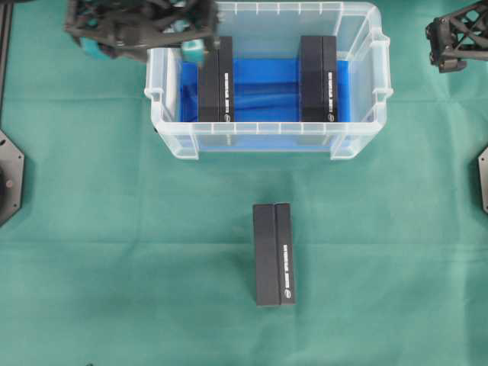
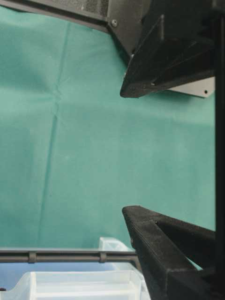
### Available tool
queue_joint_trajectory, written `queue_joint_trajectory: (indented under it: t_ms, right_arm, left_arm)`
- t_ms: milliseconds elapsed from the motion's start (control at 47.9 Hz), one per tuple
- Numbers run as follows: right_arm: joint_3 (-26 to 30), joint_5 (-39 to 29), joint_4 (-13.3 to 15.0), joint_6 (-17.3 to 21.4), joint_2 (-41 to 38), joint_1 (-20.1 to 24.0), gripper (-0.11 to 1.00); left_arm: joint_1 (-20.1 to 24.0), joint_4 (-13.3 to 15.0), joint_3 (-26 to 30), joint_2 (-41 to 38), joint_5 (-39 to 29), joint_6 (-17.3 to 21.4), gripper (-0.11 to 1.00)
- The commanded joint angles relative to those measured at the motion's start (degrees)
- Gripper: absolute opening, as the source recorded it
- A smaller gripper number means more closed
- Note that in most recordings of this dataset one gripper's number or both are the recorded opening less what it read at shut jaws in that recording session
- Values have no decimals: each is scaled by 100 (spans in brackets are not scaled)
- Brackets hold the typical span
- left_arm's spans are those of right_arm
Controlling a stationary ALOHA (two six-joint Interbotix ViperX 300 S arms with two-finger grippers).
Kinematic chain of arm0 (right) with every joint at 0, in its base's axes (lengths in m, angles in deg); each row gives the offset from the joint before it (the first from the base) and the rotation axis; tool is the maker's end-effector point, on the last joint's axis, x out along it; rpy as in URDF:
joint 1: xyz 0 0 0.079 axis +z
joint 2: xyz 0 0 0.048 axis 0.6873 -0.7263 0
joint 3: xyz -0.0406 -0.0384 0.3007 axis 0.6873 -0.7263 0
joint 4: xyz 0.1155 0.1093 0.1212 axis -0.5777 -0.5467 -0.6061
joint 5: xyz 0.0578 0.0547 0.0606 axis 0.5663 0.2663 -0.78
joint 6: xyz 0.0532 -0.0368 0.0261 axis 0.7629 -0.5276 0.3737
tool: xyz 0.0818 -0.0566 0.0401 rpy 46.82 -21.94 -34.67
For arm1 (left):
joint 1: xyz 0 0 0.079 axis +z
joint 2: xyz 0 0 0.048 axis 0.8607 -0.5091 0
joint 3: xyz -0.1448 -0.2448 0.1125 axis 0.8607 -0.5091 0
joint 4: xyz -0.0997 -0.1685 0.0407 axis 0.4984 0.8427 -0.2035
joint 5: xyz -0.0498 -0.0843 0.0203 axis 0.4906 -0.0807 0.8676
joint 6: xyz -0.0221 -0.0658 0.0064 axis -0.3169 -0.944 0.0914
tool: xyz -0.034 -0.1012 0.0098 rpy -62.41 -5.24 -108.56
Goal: Take out the box from the case.
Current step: 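Move the left gripper over the left black box in the case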
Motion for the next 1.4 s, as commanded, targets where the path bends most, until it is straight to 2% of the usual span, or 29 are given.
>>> queue_joint_trajectory:
  t_ms: [0, 230, 355, 668, 1378]
  right_arm:
    - [79, 26, 18, -18, 26, -9, 92]
    - [70, 26, 18, -26, 35, -9, 92]
    - [70, 26, 18, -26, 44, -9, 92]
    - [70, 44, 0, -18, 44, 0, 92]
    - [70, 53, -9, -18, 44, -9, 92]
  left_arm:
    - [-53, -35, 396, -105, -97, -18, 97]
    - [-132, -149, 905, -545, -141, -18, 97]
    - [-158, -334, 1063, -686, -141, -9, 97]
    - [-167, -483, 1028, -694, -255, -9, 97]
    - [-185, -483, 1011, -773, -229, -9, 97]
